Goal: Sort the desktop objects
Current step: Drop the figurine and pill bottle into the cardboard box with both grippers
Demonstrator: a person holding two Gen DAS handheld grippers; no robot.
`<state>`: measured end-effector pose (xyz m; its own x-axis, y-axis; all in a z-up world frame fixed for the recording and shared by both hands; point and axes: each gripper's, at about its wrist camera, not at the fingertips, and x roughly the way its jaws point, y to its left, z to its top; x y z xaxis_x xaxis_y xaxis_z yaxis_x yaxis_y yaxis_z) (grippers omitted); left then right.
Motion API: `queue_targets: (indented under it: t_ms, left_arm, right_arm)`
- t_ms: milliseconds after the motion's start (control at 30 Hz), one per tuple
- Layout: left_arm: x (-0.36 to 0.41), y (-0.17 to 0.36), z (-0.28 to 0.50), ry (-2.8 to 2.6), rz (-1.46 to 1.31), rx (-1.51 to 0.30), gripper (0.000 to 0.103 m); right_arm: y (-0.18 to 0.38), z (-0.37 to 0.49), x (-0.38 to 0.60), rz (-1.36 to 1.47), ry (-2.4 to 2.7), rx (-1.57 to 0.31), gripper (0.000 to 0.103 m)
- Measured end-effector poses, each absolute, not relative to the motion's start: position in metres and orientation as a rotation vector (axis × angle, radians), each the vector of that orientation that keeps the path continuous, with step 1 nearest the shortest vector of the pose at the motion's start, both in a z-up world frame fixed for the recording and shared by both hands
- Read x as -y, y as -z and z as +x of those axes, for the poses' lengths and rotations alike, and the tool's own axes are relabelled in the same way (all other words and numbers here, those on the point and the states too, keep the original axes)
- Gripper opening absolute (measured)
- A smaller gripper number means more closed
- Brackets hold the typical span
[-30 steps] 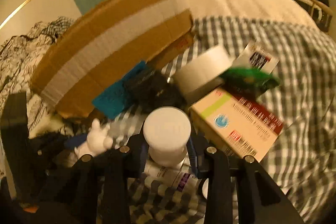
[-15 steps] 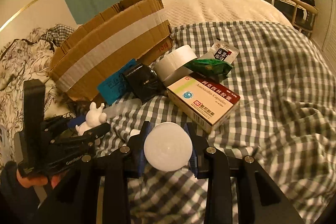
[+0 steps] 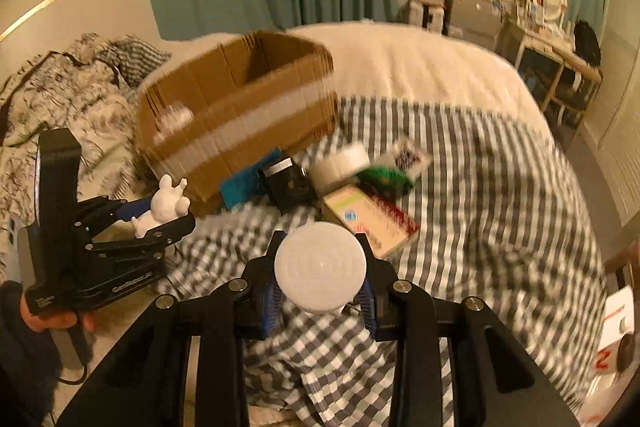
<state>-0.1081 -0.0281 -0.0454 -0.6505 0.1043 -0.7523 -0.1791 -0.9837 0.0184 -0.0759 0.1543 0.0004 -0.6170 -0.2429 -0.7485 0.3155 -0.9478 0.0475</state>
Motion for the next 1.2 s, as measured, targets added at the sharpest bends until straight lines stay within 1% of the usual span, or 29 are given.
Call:
queue_targets:
  t_ms: [200, 367, 500, 667, 733, 767, 800, 833, 867, 900, 967, 1200]
  left_arm:
    - [0.065, -0.013, -0.134, -2.749, -1.209, -0.131, 0.051]
    - [0.092, -0.038, -0.162, -2.803, -1.19, -0.104, 0.051]
    - [0.109, -0.036, -0.189, -2.832, -1.203, -0.078, 0.051]
    - [0.129, -0.022, -0.214, -2.88, -1.264, -0.052, 0.051]
    - [0.134, -0.014, -0.224, -2.861, -1.321, -0.03, 0.053]
    - [0.135, -0.01, -0.228, -2.86, -1.342, -0.029, 0.058]
    - [0.137, -0.008, -0.231, -2.873, -1.36, -0.039, 0.077]
    - [0.139, -0.007, -0.232, -2.898, -1.378, -0.048, 0.089]
    - [0.14, -0.008, -0.23, -2.928, -1.384, -0.056, 0.103]
    - [0.142, -0.011, -0.226, -2.945, -1.358, -0.054, 0.103]
    - [0.141, -0.016, -0.214, -2.95, -1.291, -0.056, 0.103]
    - [0.119, -0.043, -0.181, -2.933, -1.242, -0.174, 0.103]
  right_arm:
    - [-0.059, -0.09, -0.133, 1.03, 2.568, -0.164, 0.031]
    - [-0.1, -0.113, -0.098, 0.924, 2.503, -0.188, 0.031]
    - [-0.112, -0.141, -0.07, 0.88, 2.467, -0.193, 0.031]
    - [-0.111, -0.19, -0.046, 0.854, 2.435, -0.102, 0.032]
    - [-0.114, -0.209, -0.039, 0.818, 2.457, -0.058, 0.033]
    - [-0.117, -0.216, -0.039, 0.798, 2.468, -0.027, 0.053]
    - [-0.122, -0.224, -0.038, 0.779, 2.488, 0.007, 0.085]
    - [-0.128, -0.23, -0.041, 0.747, 2.525, 0.042, 0.092]
    - [-0.133, -0.231, -0.046, 0.713, 2.556, 0.073, 0.092]
    - [-0.14, -0.229, -0.055, 0.673, 2.573, 0.114, 0.092]
    - [-0.145, -0.224, -0.066, 0.663, 2.584, 0.132, 0.092]
    - [-0.136, -0.192, -0.117, 0.77, 2.683, 0.047, 0.092]
